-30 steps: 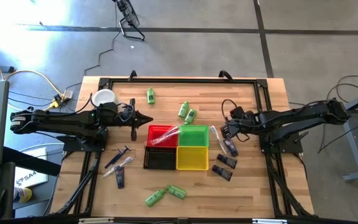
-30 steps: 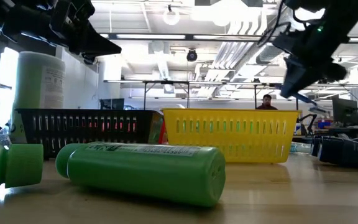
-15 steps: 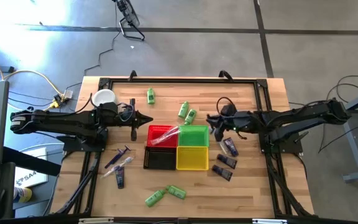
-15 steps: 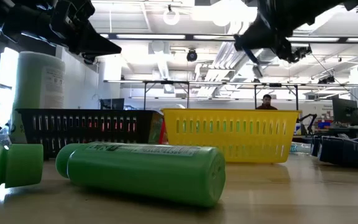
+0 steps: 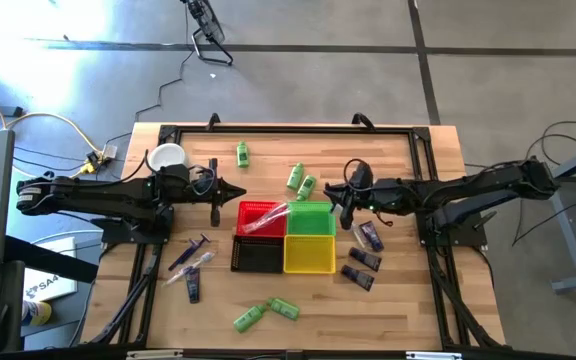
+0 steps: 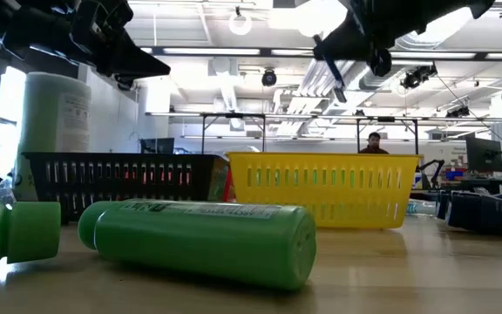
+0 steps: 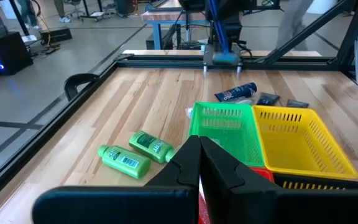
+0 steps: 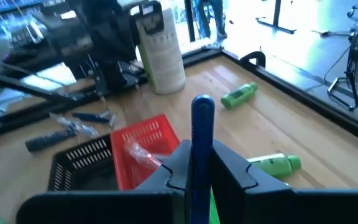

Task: Pick & Place Travel size toiletries
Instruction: Put the blue razor into the green bin

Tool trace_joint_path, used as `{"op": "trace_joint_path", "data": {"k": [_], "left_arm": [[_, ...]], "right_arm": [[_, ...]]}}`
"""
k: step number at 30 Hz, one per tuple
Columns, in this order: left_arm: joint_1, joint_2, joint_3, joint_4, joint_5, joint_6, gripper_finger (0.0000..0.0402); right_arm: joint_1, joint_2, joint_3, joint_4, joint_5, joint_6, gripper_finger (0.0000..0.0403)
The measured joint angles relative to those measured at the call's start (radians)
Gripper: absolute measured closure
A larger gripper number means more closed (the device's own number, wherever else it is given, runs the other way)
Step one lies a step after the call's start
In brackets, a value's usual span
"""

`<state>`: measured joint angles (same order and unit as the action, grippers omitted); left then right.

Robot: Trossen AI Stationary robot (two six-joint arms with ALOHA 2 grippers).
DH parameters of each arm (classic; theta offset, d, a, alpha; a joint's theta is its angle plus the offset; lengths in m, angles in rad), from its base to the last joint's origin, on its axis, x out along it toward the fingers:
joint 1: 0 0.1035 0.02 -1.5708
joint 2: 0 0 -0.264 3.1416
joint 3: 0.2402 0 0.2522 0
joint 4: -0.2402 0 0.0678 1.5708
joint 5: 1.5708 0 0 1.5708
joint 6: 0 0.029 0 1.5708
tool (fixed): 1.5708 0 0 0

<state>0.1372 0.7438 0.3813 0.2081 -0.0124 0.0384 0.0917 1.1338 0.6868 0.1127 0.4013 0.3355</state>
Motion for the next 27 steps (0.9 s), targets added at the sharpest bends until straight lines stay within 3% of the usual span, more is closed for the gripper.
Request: {"op": "trace_joint_path", "data": {"k": [21, 27], "left_arm": [[0.000, 0.000, 0.000, -0.001, 0.000, -0.017, 0.0401], [0.000, 0.000, 0.000, -0.001, 0.000, -0.017, 0.0401]], "right_arm": [[-0.002, 0.329, 0.000, 0.167, -0.010, 0.009, 0.0371], [-0.009, 0.362, -0.001, 0.178, -0.034, 0.009, 0.0371]]}}
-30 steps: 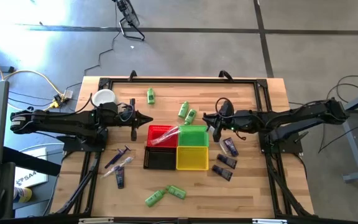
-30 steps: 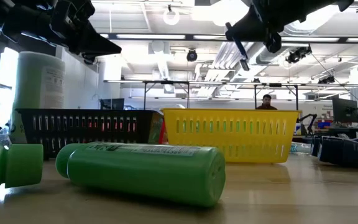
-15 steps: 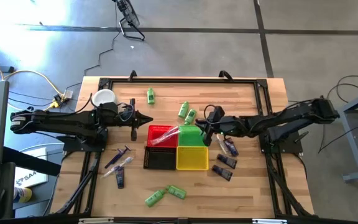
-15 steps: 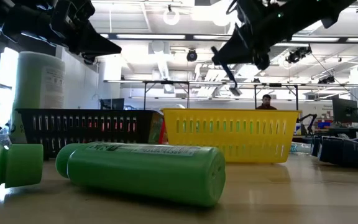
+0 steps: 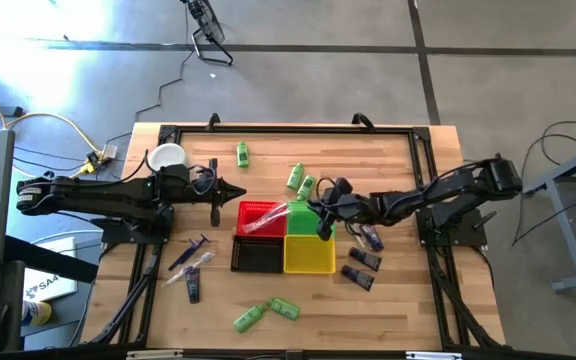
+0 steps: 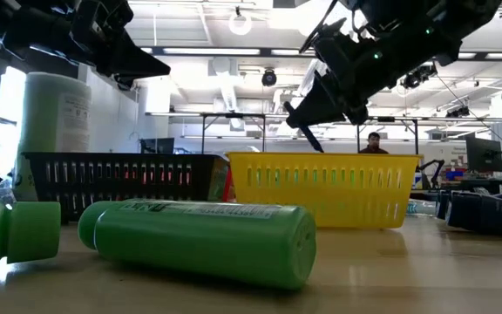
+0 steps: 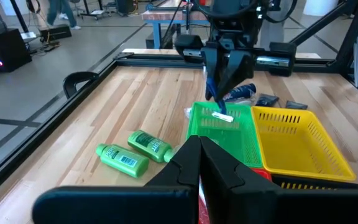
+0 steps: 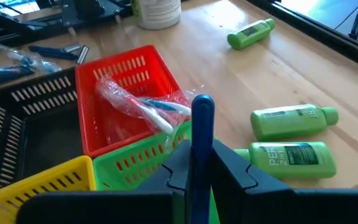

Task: Pick & Place Travel size toiletries
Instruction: Put the blue razor into the green bin, then put the dark blue shaving cream into the yellow bin

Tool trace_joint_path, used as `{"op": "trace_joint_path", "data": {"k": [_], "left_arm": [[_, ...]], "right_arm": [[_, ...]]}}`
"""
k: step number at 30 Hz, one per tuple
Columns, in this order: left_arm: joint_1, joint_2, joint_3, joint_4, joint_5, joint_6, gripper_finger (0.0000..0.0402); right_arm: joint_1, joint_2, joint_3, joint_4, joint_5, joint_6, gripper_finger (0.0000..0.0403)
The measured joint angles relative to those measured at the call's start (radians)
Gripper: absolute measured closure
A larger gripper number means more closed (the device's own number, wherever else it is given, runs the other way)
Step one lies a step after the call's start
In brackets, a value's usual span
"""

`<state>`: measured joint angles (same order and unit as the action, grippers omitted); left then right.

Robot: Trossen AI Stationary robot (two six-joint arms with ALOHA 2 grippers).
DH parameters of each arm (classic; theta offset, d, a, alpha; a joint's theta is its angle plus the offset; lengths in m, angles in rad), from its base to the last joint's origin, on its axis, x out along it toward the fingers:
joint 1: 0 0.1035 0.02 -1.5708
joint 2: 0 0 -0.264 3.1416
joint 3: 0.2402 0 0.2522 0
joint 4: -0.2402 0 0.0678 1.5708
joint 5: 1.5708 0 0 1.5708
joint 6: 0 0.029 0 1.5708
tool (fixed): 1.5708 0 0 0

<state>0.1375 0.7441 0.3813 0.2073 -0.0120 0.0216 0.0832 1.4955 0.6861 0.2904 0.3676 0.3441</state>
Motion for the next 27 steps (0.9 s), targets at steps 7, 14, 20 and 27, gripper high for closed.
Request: {"op": "trace_joint_path", "data": {"k": [7, 14, 20, 27], "left_arm": [[0.000, 0.000, 0.000, 0.000, 0.000, 0.000, 0.0401], [0.000, 0.000, 0.000, -0.001, 0.000, 0.000, 0.0401], [0.000, 0.000, 0.000, -0.001, 0.000, 0.000, 0.0401], [0.000, 0.000, 0.000, -0.001, 0.000, 0.000, 0.0401]], "right_arm": [[-0.021, 0.001, 0.000, -0.001, -0.029, 0.001, 0.0353], [-0.020, 0.001, 0.000, -0.001, -0.030, 0.001, 0.0272], [-0.021, -0.036, 0.000, 0.008, -0.071, -0.021, 0.0252], [-0.060, -0.181, 0.000, -0.015, -0.433, -0.113, 0.0309]]}}
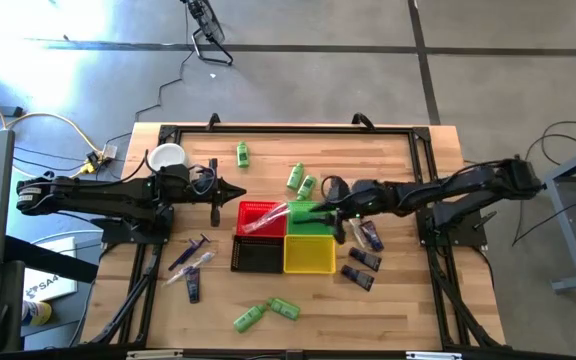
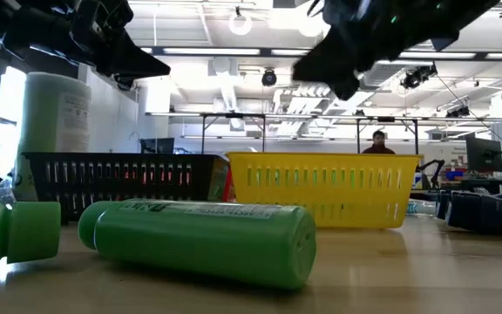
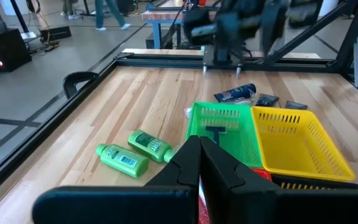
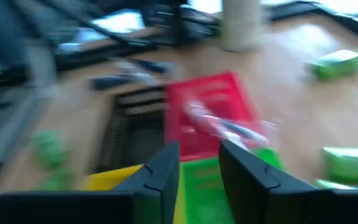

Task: Pick & Place Travel size toiletries
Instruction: Put the dark blue shaving cream into the yellow bin

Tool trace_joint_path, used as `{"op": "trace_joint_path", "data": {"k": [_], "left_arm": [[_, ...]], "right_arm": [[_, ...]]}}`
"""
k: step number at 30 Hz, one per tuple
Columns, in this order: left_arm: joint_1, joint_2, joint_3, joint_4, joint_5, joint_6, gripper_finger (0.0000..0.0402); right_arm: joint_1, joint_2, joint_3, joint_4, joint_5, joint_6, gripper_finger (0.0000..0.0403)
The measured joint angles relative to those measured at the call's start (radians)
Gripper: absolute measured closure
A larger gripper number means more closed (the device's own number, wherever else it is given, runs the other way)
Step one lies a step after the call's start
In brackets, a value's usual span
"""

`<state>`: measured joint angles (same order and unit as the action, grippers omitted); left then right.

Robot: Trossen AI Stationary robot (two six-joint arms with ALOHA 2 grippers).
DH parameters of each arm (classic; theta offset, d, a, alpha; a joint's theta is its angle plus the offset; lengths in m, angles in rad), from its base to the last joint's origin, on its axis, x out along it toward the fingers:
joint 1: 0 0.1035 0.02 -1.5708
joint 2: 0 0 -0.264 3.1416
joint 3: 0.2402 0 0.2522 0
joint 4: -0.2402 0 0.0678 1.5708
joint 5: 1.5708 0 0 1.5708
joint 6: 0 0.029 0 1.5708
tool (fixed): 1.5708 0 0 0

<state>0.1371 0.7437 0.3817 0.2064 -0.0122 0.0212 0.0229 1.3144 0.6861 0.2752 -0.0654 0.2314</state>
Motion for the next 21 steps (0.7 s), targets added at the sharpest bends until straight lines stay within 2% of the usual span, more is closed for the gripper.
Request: {"op": "trace_joint_path", "data": {"k": [4, 7, 21], "left_arm": [[0.000, 0.000, 0.000, 0.000, 0.000, 0.000, 0.0401], [0.000, 0.000, 0.000, -0.001, 0.000, 0.000, 0.0401], [0.000, 0.000, 0.000, -0.016, 0.000, 0.000, 0.0401]], "right_arm": [[-0.038, -0.085, 0.000, -0.039, -0.221, -0.041, 0.0336], [-0.063, -0.131, 0.000, -0.060, -0.317, -0.054, 0.0349], [-0.116, -0.178, 0.000, -0.101, -0.329, -0.052, 0.0357]]}}
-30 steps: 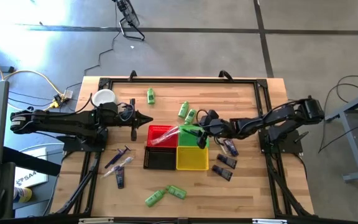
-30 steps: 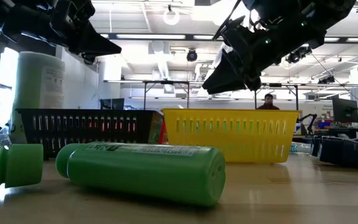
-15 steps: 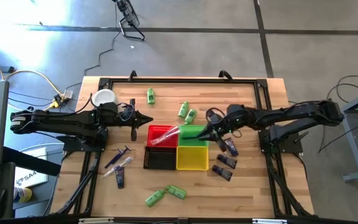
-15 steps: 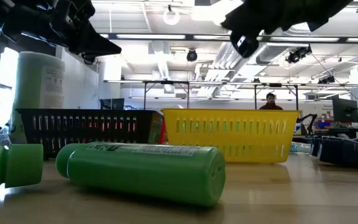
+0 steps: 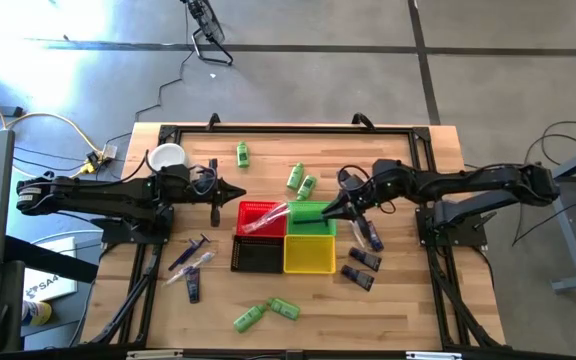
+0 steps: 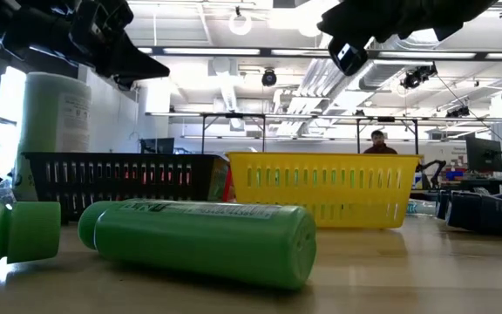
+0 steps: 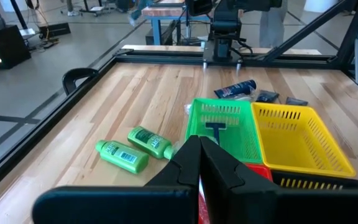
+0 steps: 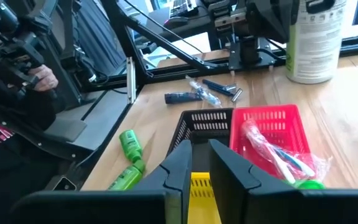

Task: Pick & Place Travel size toiletries
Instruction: Put the dark blue shaving cream into the yellow bin

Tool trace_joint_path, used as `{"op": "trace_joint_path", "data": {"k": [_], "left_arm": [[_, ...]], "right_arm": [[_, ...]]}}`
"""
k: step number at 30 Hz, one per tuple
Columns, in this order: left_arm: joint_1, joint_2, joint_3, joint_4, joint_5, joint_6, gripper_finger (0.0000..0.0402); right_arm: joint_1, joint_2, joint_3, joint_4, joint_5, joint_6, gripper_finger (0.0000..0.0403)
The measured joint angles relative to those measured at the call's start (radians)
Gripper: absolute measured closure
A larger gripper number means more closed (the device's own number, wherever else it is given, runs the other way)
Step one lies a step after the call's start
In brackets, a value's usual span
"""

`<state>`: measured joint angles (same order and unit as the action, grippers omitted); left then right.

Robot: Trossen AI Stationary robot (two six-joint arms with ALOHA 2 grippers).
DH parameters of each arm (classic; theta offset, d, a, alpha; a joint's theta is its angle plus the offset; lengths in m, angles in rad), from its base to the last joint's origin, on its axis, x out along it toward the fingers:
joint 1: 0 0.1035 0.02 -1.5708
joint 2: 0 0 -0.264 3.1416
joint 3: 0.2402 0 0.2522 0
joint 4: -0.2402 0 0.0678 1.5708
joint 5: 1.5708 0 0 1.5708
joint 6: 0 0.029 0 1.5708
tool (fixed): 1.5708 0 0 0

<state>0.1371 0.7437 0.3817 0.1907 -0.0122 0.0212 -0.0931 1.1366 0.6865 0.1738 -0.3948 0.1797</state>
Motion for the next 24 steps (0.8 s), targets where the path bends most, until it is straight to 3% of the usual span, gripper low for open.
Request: {"op": "trace_joint_path", "data": {"k": [10, 24], "left_arm": [[0.000, 0.000, 0.000, -0.019, 0.000, 0.000, 0.0401], [0.000, 0.000, 0.000, -0.019, 0.000, 0.003, 0.0401]], "right_arm": [[-0.001, 0.000, 0.000, -0.151, 0.005, 0.160, 0.0357], [0.025, 0.000, 0.000, -0.568, 0.172, 0.504, 0.0357]]}}
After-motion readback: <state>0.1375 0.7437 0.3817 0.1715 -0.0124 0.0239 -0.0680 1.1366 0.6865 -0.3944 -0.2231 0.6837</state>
